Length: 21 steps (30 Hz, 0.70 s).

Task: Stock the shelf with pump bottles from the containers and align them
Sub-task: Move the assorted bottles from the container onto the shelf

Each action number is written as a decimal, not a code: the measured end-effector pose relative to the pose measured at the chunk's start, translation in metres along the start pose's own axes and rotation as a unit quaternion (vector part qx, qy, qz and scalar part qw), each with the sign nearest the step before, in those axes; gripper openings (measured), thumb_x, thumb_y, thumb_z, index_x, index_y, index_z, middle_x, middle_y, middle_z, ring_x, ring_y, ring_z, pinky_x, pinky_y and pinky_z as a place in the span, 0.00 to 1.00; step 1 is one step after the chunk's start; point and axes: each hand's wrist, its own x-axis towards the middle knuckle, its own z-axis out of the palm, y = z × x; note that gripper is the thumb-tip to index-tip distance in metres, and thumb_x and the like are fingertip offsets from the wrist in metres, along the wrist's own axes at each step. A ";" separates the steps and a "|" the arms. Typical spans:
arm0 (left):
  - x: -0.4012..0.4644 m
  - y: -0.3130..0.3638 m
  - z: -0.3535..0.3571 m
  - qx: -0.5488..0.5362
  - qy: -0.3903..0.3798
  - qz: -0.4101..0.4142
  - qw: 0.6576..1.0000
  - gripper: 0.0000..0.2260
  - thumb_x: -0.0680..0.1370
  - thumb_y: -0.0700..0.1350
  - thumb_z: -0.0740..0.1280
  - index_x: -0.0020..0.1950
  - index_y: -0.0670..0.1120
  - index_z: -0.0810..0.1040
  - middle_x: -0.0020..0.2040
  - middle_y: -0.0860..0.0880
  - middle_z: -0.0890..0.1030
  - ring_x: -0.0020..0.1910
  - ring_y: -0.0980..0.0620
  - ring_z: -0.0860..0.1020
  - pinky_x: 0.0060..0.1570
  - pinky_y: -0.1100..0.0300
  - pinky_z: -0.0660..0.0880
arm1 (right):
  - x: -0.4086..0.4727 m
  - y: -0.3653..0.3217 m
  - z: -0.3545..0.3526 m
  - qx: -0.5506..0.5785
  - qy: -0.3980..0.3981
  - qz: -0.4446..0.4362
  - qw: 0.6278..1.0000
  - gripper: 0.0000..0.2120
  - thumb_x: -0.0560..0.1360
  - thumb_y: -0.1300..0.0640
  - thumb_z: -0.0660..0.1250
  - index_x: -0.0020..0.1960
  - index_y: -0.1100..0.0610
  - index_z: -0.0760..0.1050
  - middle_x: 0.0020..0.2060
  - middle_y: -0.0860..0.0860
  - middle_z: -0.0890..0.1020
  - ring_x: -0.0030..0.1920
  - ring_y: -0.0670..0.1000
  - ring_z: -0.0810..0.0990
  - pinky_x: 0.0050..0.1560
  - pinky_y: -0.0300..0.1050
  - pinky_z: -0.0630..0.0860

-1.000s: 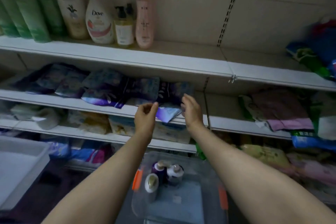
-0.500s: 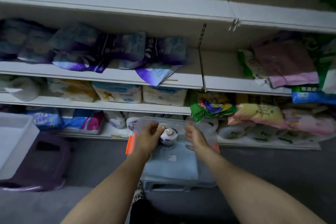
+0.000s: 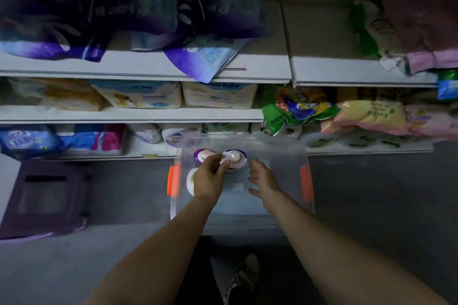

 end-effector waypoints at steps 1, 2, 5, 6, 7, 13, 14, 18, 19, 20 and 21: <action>0.002 0.001 0.000 0.006 -0.013 0.005 1.000 0.16 0.78 0.51 0.70 0.63 0.48 0.80 0.56 0.49 0.84 0.54 0.53 0.80 0.45 0.69 0.67 | 0.000 0.000 0.002 0.002 0.002 -0.001 1.000 0.24 0.83 0.44 0.56 0.74 0.56 0.69 0.71 0.55 0.72 0.68 0.54 0.71 0.62 0.53 0.69; 0.004 0.003 0.001 0.010 -0.028 0.011 0.999 0.16 0.78 0.51 0.70 0.64 0.48 0.79 0.56 0.48 0.84 0.54 0.53 0.80 0.46 0.70 0.68 | 0.001 -0.001 0.004 0.003 0.004 -0.005 1.000 0.23 0.83 0.44 0.57 0.73 0.55 0.70 0.71 0.54 0.72 0.67 0.53 0.72 0.61 0.52 0.70; 0.012 0.011 0.010 0.011 -0.075 0.020 0.997 0.20 0.78 0.51 0.70 0.69 0.50 0.75 0.61 0.50 0.81 0.58 0.53 0.78 0.51 0.69 0.68 | 0.006 -0.006 0.009 0.008 0.008 -0.019 1.000 0.22 0.83 0.43 0.57 0.71 0.53 0.72 0.70 0.53 0.73 0.63 0.51 0.73 0.58 0.51 0.70; 0.014 0.012 0.014 0.010 -0.087 0.014 0.996 0.23 0.77 0.52 0.70 0.71 0.50 0.73 0.63 0.50 0.80 0.61 0.52 0.77 0.53 0.68 0.67 | 0.008 -0.008 0.010 0.009 0.007 -0.021 1.000 0.22 0.83 0.43 0.57 0.72 0.53 0.72 0.70 0.52 0.73 0.65 0.51 0.72 0.58 0.51 0.70; 0.016 0.012 0.018 0.012 -0.093 0.006 0.996 0.25 0.77 0.52 0.71 0.73 0.50 0.72 0.65 0.50 0.79 0.64 0.52 0.76 0.54 0.67 0.67 | 0.010 -0.009 0.010 0.011 0.005 -0.021 1.000 0.22 0.83 0.43 0.57 0.72 0.52 0.72 0.71 0.51 0.73 0.67 0.51 0.72 0.59 0.51 0.69; 0.015 0.004 0.033 0.007 -0.079 0.001 0.997 0.26 0.76 0.44 0.73 0.73 0.47 0.71 0.64 0.48 0.78 0.62 0.50 0.76 0.57 0.66 0.70 | 0.016 -0.004 0.006 0.037 -0.025 -0.016 0.999 0.22 0.83 0.41 0.55 0.72 0.50 0.71 0.71 0.47 0.73 0.70 0.50 0.70 0.63 0.52 0.69; 0.013 0.001 0.035 0.003 -0.069 0.003 0.998 0.24 0.77 0.40 0.72 0.72 0.47 0.72 0.62 0.49 0.79 0.59 0.50 0.78 0.52 0.72 0.70 | 0.016 -0.002 0.006 0.044 -0.030 -0.014 0.998 0.22 0.83 0.41 0.55 0.71 0.50 0.72 0.71 0.48 0.73 0.70 0.50 0.70 0.64 0.52 0.69; 0.011 -0.007 0.044 -0.005 -0.009 -0.002 1.000 0.18 0.76 0.34 0.69 0.65 0.46 0.77 0.55 0.45 0.82 0.49 0.52 0.79 0.38 0.78 0.68 | 0.018 0.003 0.008 0.075 -0.044 -0.004 0.996 0.16 0.83 0.43 0.55 0.62 0.49 0.75 0.68 0.51 0.77 0.69 0.53 0.72 0.63 0.50 0.70; 0.012 -0.007 0.045 0.005 0.003 0.000 1.000 0.16 0.76 0.35 0.70 0.63 0.46 0.78 0.53 0.44 0.83 0.48 0.50 0.79 0.38 0.75 0.68 | 0.018 0.004 0.007 0.078 -0.044 -0.005 0.996 0.17 0.83 0.43 0.55 0.63 0.49 0.75 0.68 0.51 0.76 0.70 0.53 0.72 0.63 0.49 0.69; 0.013 -0.008 0.046 0.027 0.008 0.007 1.000 0.15 0.76 0.36 0.70 0.61 0.46 0.79 0.51 0.44 0.84 0.48 0.48 0.80 0.39 0.71 0.68 | 0.018 0.005 0.007 0.079 -0.042 -0.007 0.996 0.18 0.84 0.42 0.55 0.64 0.50 0.75 0.68 0.51 0.76 0.70 0.53 0.71 0.65 0.50 0.68; 0.014 -0.009 0.046 0.048 0.008 0.014 0.999 0.14 0.76 0.38 0.71 0.61 0.46 0.79 0.51 0.43 0.83 0.49 0.46 0.80 0.42 0.65 0.70 | 0.019 0.006 0.006 0.079 -0.040 -0.010 0.996 0.18 0.84 0.42 0.54 0.65 0.50 0.75 0.68 0.51 0.76 0.71 0.53 0.71 0.67 0.50 0.67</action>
